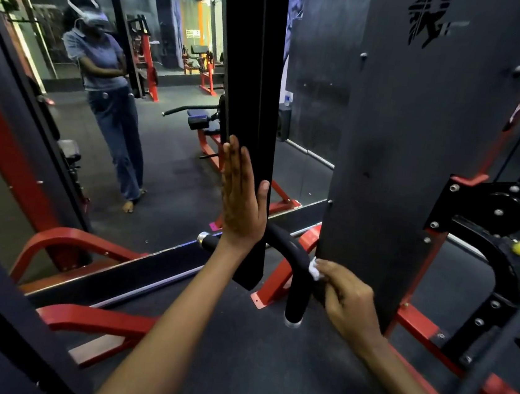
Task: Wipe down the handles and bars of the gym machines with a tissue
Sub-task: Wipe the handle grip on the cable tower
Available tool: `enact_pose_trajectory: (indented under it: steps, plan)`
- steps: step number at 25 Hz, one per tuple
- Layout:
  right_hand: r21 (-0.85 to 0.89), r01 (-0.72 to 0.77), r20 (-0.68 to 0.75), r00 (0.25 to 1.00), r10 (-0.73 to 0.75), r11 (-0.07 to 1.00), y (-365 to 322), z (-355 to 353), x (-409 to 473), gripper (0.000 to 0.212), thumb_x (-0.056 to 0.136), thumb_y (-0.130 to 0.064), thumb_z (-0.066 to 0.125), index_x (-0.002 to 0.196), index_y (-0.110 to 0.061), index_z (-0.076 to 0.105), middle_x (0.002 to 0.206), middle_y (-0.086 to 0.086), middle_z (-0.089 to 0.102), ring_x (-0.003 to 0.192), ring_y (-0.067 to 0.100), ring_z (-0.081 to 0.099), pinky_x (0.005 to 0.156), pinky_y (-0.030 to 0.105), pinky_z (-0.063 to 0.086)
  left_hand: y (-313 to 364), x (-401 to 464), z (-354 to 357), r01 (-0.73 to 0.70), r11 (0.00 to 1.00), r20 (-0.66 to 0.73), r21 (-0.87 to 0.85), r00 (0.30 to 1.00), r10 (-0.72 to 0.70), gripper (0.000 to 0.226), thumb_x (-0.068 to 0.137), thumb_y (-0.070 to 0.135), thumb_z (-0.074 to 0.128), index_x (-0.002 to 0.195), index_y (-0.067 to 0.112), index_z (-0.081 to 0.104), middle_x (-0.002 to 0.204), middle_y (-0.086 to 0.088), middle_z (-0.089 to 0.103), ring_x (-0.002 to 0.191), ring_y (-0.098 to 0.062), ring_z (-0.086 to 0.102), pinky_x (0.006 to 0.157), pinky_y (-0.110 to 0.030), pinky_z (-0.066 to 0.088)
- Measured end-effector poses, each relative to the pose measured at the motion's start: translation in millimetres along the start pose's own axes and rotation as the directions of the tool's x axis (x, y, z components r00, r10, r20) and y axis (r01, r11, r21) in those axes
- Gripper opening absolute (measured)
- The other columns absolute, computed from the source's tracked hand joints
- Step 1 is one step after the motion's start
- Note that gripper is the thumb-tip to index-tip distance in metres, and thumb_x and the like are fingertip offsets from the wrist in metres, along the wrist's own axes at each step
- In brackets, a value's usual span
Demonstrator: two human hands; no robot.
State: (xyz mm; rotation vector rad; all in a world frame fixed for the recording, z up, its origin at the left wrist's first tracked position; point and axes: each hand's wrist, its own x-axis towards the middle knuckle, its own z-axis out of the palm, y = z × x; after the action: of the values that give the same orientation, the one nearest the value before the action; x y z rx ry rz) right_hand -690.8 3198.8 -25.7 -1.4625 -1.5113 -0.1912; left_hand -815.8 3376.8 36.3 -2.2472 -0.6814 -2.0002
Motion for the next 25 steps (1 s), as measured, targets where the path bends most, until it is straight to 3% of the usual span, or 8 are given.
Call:
enact_pose_trajectory:
  steps: [3,6,8,13,15,18,20,25]
  plan:
    - [0.016,-0.156,0.062,0.986,0.155,0.988,-21.0,32.8,57.0,0.037,0.078,0.007,0.049,0.107,-0.004,0.069,0.114,0.004,0.066,0.107,0.019,0.061,0.098,0.02,0.043,-1.5,0.4,-0.1,0.009,1.0,-0.002,0.0,1.0,-0.009,0.062,0.104,0.027,0.027,0.152,0.025,-0.013,0.159,0.012,-0.017,0.148,-0.016,-0.008,0.121,-0.042,0.006]
    - [0.042,-0.034,0.294,0.956,0.02,0.999,-48.9,50.7,74.1,0.046,0.079,0.012,0.05,0.12,-0.005,0.063,0.127,0.008,0.059,0.118,0.021,0.055,0.099,0.033,0.047,-4.8,-0.5,-1.3,-0.02,1.0,0.007,0.011,1.0,0.02,0.063,0.103,0.026,0.027,0.152,0.025,-0.014,0.159,0.011,-0.018,0.148,-0.015,-0.009,0.121,-0.041,0.005]
    - [-0.021,0.092,0.211,0.974,-0.086,0.996,-33.2,40.4,38.1,0.043,0.082,0.006,0.046,0.122,-0.003,0.061,0.136,0.008,0.052,0.128,0.019,0.047,0.107,0.027,0.038,-6.1,-0.5,-1.9,-0.026,1.0,0.016,0.012,1.0,0.026,0.064,0.103,0.025,0.027,0.152,0.023,-0.014,0.159,0.01,-0.019,0.148,-0.016,-0.009,0.121,-0.041,0.005]
    - [0.024,-0.2,-0.104,0.974,0.202,0.979,-14.5,15.5,12.8,0.04,0.077,0.006,0.05,0.113,-0.002,0.066,0.112,-0.004,0.062,0.104,0.019,0.064,0.095,0.011,0.041,-6.3,-1.6,-1.7,-0.026,1.0,0.007,0.011,1.0,0.026,0.062,0.104,0.024,0.026,0.152,0.023,-0.014,0.159,0.01,-0.018,0.148,-0.017,-0.008,0.121,-0.042,0.006]
    - [0.066,-0.252,-0.002,0.967,0.253,0.965,-34.5,33.2,64.7,0.034,0.084,0.005,0.052,0.115,-0.002,0.064,0.111,0.002,0.066,0.103,0.017,0.062,0.092,0.018,0.045,-6.5,0.9,-2.0,-0.036,0.999,0.01,0.01,0.999,0.036,0.062,0.104,0.025,0.025,0.152,0.023,-0.014,0.159,0.011,-0.018,0.148,-0.016,-0.009,0.121,-0.042,0.006]
    - [0.004,-0.019,0.244,0.97,0.017,1.0,-55.0,49.6,76.1,0.04,0.081,0.007,0.055,0.119,-0.005,0.063,0.122,0.01,0.062,0.109,0.022,0.061,0.095,0.027,0.048,-7.2,-0.3,-3.1,-0.049,0.999,0.02,0.005,0.999,0.049,0.062,0.104,0.027,0.024,0.152,0.024,-0.015,0.159,0.011,-0.018,0.148,-0.015,-0.009,0.121,-0.041,0.005]
    - [-0.024,0.061,0.182,0.982,-0.056,0.998,-30.4,38.7,35.7,0.043,0.079,0.007,0.052,0.12,-0.003,0.063,0.128,0.008,0.058,0.117,0.016,0.056,0.103,0.021,0.04,-8.3,-1.3,-3.5,-0.048,0.999,0.026,0.002,0.999,0.048,0.063,0.103,0.024,0.026,0.152,0.023,-0.015,0.159,0.01,-0.019,0.148,-0.016,-0.009,0.121,-0.042,0.005]
    - [0.007,-0.274,-0.007,0.962,0.274,0.962,4.2,2.5,0.7,0.047,0.078,0.015,0.055,0.112,-0.014,0.068,0.107,-0.007,0.066,0.098,0.012,0.066,0.088,0.003,0.04,-7.0,-2.7,-2.9,-0.035,0.999,0.016,0.003,0.999,0.035,0.064,0.104,0.023,0.026,0.151,0.024,-0.016,0.158,0.011,-0.02,0.147,-0.015,-0.01,0.121,-0.042,0.005]
